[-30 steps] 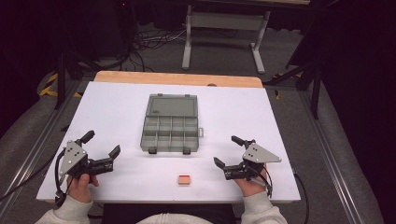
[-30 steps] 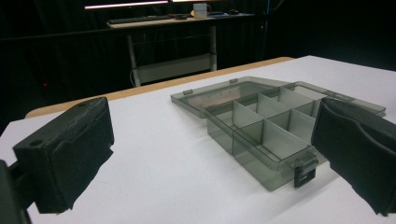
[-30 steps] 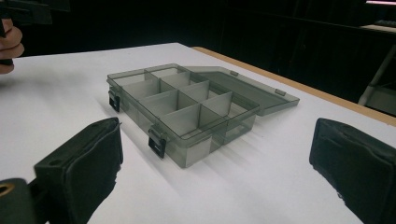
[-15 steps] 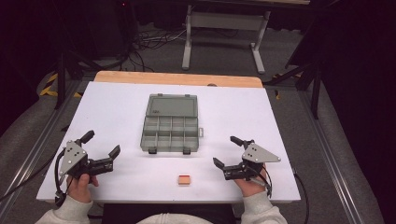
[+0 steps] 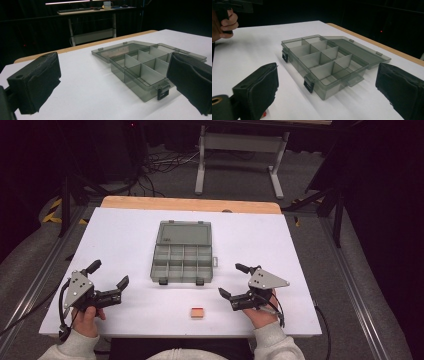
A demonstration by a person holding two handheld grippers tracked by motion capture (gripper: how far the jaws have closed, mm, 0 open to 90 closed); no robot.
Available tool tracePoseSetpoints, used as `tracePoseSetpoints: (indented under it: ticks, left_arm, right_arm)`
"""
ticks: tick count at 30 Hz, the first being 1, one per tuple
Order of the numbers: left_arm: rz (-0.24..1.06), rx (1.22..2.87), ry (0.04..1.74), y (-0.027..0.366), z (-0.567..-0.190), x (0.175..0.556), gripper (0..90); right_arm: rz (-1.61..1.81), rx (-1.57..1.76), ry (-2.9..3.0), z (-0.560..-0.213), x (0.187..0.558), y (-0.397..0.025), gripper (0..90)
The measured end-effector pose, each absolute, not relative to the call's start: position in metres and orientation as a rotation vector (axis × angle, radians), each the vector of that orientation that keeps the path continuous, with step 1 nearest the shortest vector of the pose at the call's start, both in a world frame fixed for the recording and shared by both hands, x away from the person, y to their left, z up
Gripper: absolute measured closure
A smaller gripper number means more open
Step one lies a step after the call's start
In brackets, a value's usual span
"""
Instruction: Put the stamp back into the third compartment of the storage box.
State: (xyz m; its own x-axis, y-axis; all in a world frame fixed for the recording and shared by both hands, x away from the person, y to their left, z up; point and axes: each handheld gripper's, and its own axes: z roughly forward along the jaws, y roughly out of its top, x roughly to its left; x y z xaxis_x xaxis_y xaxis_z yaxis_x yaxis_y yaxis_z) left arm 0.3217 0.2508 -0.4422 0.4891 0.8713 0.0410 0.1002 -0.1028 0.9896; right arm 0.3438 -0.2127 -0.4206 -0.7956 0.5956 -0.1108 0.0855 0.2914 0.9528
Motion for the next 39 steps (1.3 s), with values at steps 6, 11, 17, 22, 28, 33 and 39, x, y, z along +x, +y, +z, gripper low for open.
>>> tracePoseSetpoints:
  ticks: [6,11,17,22,28,33,39]
  left_arm:
    - [0.812,1.550,0.869,0.251,-0.442,0.321,0.2]
    - [0.813,1.549,0.869,0.251,-0.442,0.322,0.1]
    - [0.814,1.551,0.870,0.251,-0.442,0.321,0.1]
    - [0.815,1.546,0.873,0.252,-0.442,0.321,0.1]
    - [0.817,1.545,0.871,0.252,-0.442,0.321,0.1]
    - [0.817,1.547,0.870,0.252,-0.442,0.321,0.1]
    - [0.818,1.544,0.872,0.252,-0.442,0.321,0.1]
  right_arm:
    - [1.531,0.572,2.149,-0.417,0.349,-0.199,5.7]
    - [1.539,0.541,2.179,-0.415,0.353,-0.189,5.8]
    - [1.543,0.482,2.227,-0.410,0.358,-0.171,6.4]
    - [1.541,0.458,2.256,-0.410,0.360,-0.160,6.4]
    - [1.551,0.443,2.265,-0.408,0.361,-0.156,6.3]
    - [1.552,0.435,2.285,-0.407,0.363,-0.152,6.3]
    - [1.519,0.423,2.368,-0.405,0.365,-0.144,7.5]
